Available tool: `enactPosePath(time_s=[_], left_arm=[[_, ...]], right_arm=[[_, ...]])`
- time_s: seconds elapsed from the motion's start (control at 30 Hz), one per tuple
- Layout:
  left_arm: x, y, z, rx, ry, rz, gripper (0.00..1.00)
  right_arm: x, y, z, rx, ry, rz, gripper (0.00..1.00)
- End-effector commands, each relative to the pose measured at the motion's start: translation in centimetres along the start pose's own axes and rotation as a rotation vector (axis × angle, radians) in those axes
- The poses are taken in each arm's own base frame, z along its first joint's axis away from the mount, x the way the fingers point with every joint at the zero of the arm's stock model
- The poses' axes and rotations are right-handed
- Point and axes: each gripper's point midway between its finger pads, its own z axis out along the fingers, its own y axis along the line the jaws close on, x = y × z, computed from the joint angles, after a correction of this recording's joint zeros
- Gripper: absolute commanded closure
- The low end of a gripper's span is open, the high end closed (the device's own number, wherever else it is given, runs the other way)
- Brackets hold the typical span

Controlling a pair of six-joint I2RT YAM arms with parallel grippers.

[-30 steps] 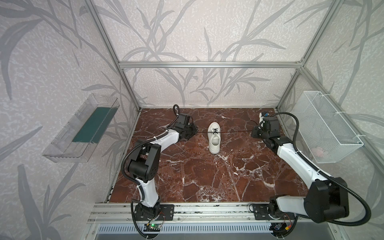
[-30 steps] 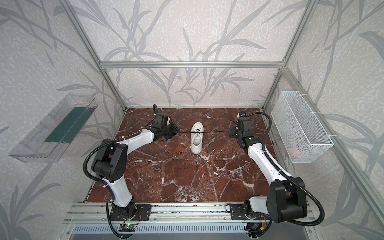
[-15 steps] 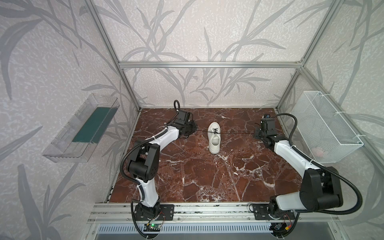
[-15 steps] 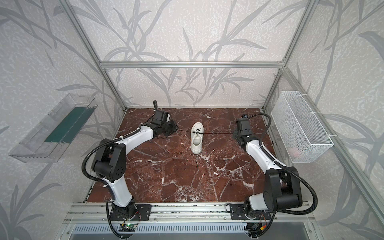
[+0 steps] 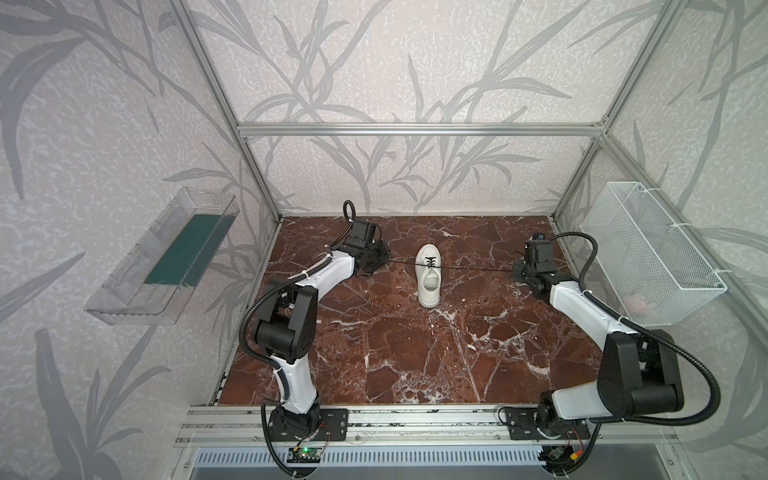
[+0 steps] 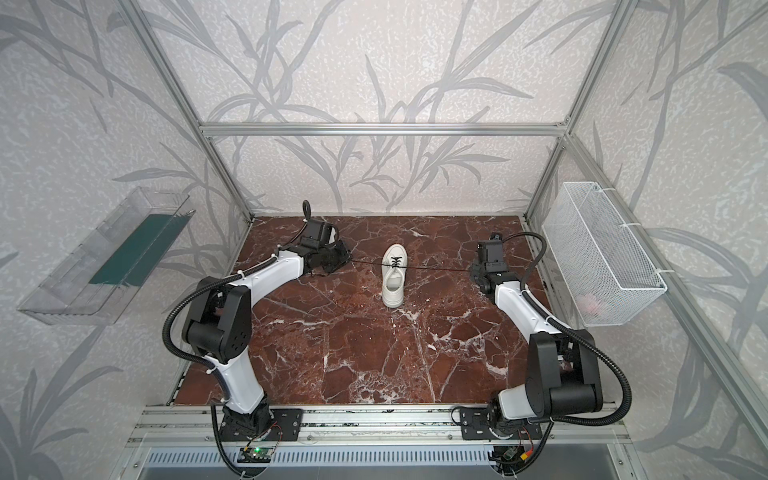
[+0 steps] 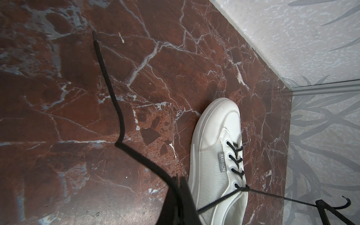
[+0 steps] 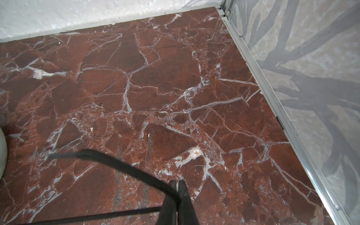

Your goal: Tie the shoes

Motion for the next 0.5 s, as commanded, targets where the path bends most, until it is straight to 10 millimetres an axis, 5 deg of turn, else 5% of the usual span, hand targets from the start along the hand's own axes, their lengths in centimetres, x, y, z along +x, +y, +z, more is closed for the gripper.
enactPosePath(time_s=[0.0, 0.47], left_arm=[[0.4, 2.2, 0.8, -0.054, 0.015, -0.01, 1.0], [1.5, 4.1, 1.3, -0.086, 0.032, -0.013, 1.0]], right_arm=[[0.8, -1.1, 0.6, 0.035, 0.021, 0.016, 1.0], [2.0, -0.4, 1.7, -0.026, 0.118, 0.043, 1.0]])
